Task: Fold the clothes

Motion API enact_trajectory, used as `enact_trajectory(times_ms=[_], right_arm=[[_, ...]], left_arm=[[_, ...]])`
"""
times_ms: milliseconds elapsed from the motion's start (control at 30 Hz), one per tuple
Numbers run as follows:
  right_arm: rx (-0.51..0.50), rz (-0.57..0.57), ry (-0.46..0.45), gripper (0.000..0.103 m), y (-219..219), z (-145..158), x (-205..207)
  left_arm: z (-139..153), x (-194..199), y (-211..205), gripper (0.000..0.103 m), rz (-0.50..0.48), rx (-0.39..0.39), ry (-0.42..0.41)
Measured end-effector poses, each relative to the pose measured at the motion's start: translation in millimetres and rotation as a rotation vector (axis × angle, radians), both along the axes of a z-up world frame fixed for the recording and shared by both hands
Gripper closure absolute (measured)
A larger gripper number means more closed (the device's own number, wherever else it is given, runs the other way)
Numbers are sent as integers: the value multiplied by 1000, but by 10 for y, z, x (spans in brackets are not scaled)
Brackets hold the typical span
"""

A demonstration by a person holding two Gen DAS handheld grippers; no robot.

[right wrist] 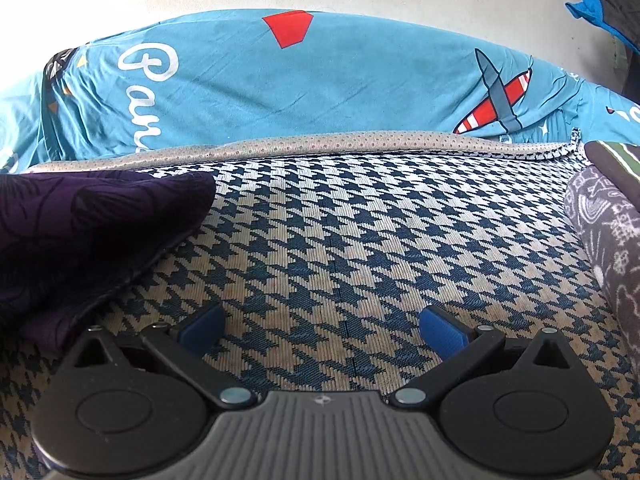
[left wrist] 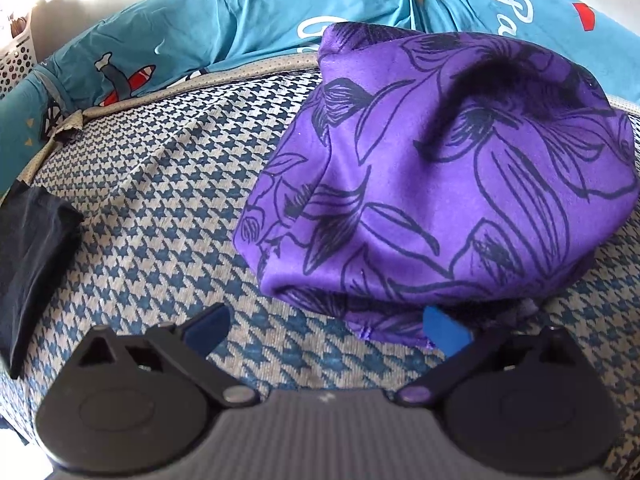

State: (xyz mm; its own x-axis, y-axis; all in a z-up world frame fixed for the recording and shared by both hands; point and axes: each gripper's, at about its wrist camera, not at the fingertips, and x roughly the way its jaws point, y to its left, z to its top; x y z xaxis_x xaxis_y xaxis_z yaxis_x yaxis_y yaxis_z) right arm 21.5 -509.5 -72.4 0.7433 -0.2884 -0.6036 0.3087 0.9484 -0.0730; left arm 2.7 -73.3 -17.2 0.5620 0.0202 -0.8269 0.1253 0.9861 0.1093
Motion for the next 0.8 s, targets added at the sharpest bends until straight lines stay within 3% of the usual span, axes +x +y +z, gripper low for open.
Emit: enact_trajectory(times_ms=[367,533,800], right_arm=[[47,-51,161,0,294,128,-192],[66,26,234,0,458,203,-321],[78,198,183,0,770,392,-534]], left_arm=[[27,-35,5,0,14,5,-19],[27,-85,51,0,28,-3,-19],[-34,-188,85,0,33,-7,-9]])
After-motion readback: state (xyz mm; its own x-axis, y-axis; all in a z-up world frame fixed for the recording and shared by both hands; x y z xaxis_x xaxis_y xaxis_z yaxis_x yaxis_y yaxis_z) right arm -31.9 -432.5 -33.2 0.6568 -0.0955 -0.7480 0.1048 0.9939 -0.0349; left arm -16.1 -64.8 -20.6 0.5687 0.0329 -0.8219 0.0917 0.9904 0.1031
